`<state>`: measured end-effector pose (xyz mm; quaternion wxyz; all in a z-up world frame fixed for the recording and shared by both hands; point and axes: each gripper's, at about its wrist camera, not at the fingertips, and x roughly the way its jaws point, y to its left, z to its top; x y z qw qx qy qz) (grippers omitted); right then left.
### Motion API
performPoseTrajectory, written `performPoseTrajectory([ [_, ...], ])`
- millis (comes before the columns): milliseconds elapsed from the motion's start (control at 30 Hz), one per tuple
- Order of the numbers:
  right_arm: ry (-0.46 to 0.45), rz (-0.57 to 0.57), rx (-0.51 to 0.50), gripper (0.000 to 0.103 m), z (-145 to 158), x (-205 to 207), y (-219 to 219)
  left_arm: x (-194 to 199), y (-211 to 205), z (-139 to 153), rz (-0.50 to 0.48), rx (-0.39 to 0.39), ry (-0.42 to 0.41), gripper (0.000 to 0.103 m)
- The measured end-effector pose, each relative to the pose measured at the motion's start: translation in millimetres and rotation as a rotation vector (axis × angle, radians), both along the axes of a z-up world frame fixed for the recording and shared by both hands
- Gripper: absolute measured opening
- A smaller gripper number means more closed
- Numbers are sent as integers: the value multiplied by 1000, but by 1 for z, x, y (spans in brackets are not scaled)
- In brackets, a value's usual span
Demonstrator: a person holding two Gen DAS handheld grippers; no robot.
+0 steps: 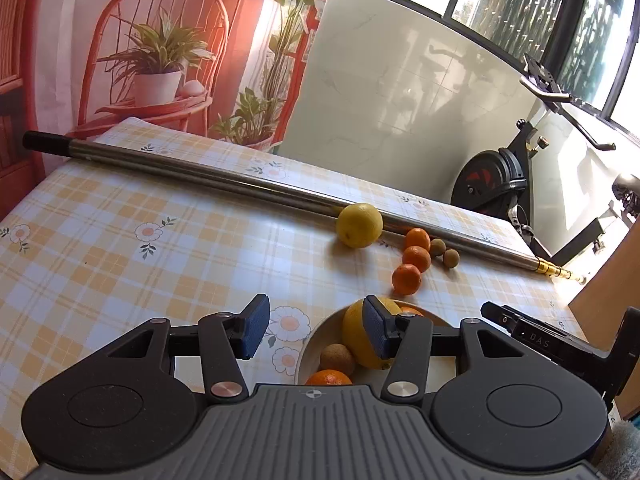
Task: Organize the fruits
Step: 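Move both open grippers back toward the fruit pile by the steel rod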
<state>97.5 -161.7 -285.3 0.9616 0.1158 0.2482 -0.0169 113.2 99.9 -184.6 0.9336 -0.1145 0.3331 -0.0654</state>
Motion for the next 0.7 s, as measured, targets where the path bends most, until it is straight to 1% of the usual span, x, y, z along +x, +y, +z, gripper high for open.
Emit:
performPoseTrajectory([
  [167, 15, 10, -10, 43, 2, 8, -2, 14, -3, 18, 6, -8, -35, 54],
  [333, 12, 17, -90, 43, 5, 28, -3, 32, -10, 38, 19, 7, -84, 54],
  [400, 15, 9, -104, 43, 5, 40, -8, 38, -13, 46, 29, 1, -113, 54],
  [567, 24, -13, -95, 42, 2, 69, -22, 56, -25, 62, 36, 0, -159, 54],
  [700, 45, -14, -74, 39, 0, 92, -33, 68, -40, 59, 15, 23, -154, 54],
])
